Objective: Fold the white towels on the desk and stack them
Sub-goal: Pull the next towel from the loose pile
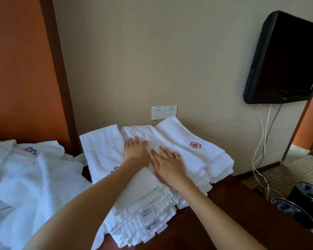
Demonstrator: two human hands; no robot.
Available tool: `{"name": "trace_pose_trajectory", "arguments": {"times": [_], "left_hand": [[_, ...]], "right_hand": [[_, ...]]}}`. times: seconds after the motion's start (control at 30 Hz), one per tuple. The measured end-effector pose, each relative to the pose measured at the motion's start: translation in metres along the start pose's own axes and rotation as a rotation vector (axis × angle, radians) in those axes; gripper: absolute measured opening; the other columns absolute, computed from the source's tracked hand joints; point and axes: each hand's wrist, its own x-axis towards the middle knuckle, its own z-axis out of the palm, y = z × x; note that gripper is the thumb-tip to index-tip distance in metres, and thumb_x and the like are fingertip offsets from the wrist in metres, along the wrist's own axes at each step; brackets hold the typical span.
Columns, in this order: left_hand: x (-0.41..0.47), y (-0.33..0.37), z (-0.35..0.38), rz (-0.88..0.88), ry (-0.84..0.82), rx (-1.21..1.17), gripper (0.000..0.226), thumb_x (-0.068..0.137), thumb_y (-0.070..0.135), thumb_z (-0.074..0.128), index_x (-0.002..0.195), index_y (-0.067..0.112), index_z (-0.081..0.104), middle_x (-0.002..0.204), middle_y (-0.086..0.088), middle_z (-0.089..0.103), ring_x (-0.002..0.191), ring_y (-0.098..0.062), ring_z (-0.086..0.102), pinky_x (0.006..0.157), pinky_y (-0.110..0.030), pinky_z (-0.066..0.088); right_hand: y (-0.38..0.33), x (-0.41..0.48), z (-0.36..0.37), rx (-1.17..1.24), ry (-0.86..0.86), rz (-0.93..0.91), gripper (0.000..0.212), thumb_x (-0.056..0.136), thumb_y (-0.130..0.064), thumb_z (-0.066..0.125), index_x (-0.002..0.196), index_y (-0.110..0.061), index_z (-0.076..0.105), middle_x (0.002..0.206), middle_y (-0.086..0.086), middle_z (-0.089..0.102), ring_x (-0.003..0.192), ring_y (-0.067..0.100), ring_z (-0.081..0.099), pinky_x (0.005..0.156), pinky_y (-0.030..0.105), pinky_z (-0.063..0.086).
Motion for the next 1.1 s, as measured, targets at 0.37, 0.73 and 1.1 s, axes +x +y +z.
{"name": "trace_pose_trajectory", "arguments": {"times": [0.37,0.73,1.1], "left_hand": [[-0.211,-0.158,-0.018,0.072,0.315,-0.213,0.047,0.102,0.029,0.029,0.148,0.016,0.036,0.158,-0.002,0.019,0.148,-0.023,0.014,0.12,-0.026,0.001],[-0.366,-0.313,-0.039,-0.248,0.281,0.125,0.09,0.075,0.021,0.078,0.15,0.019,0.028,0.149,-0.028,0.033,0.136,-0.048,0.034,0.104,-0.065,0.032],[-0.404,-0.355,0.0,-0.375,0.226,-0.058,0.066,0.097,0.045,0.042,0.153,0.037,0.008,0.155,0.007,-0.032,0.147,-0.028,-0.017,0.118,-0.055,0.007]], "right_hand": [[-0.018,-0.032,-0.034,0.172,-0.099,0.056,0.046,0.105,-0.032,0.031,0.15,-0.028,0.032,0.16,0.0,0.022,0.146,0.018,0.022,0.115,0.036,0.024],[-0.24,-0.106,-0.049,0.605,0.132,-0.311,0.042,0.096,-0.019,0.054,0.138,-0.019,0.052,0.136,0.003,0.057,0.123,0.023,0.052,0.102,0.031,0.039],[-0.321,-0.136,0.065,0.372,0.399,-0.097,0.078,0.09,-0.036,0.064,0.153,-0.017,0.022,0.16,0.018,0.005,0.147,0.035,0.011,0.116,0.048,0.024]]}}
